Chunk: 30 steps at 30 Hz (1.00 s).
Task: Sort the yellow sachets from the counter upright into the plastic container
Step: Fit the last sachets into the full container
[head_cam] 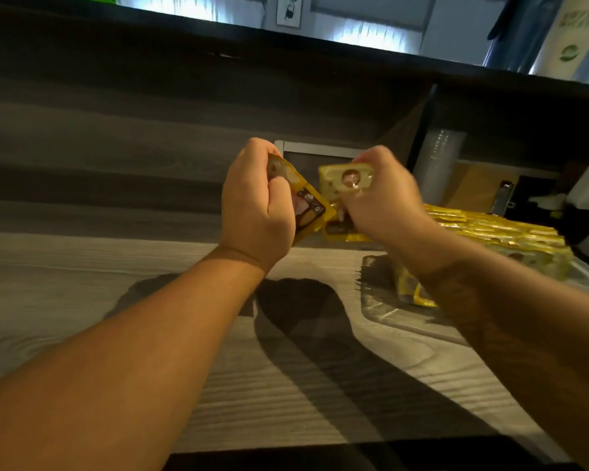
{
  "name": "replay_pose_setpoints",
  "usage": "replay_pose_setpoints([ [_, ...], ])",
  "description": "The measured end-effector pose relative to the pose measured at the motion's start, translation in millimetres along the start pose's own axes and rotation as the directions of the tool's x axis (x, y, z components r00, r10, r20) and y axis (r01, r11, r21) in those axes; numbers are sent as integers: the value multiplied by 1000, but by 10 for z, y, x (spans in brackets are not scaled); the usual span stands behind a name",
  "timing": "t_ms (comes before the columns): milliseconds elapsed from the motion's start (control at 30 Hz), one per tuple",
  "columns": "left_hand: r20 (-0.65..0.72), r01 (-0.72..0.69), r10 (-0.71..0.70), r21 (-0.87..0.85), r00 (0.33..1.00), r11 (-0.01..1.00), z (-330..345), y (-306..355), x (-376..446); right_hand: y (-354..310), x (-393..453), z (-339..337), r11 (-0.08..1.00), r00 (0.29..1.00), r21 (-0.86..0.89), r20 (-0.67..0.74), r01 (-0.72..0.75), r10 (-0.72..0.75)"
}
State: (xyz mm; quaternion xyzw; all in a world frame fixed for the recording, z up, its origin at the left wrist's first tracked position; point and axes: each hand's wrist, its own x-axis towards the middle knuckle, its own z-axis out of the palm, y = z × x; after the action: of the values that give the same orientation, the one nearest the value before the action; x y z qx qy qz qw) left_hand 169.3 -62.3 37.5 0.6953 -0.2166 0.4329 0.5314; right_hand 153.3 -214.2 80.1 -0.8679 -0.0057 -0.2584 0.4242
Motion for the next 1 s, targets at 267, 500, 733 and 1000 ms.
replay_pose_setpoints([
  [267, 106, 35, -23, -114, 994, 993, 599, 560, -35, 359, -134, -978, 947, 911, 52, -293, 318, -290],
  [500, 254, -131, 151, -92, 955, 987, 1177, 908, -259, 802, -205, -1492, 883, 742, -40, -525, 467, -416],
  [733, 271, -291, 295, -55, 916, 955, 1350, 999, -192, 1078, -242, -1469, 869, 692, -76, -572, 489, -440],
  [1000, 242, -378, 372, -21, 896, 926, 1440, 1037, -148, 1102, -266, -1471, 842, 650, -48, -612, 538, -450],
])
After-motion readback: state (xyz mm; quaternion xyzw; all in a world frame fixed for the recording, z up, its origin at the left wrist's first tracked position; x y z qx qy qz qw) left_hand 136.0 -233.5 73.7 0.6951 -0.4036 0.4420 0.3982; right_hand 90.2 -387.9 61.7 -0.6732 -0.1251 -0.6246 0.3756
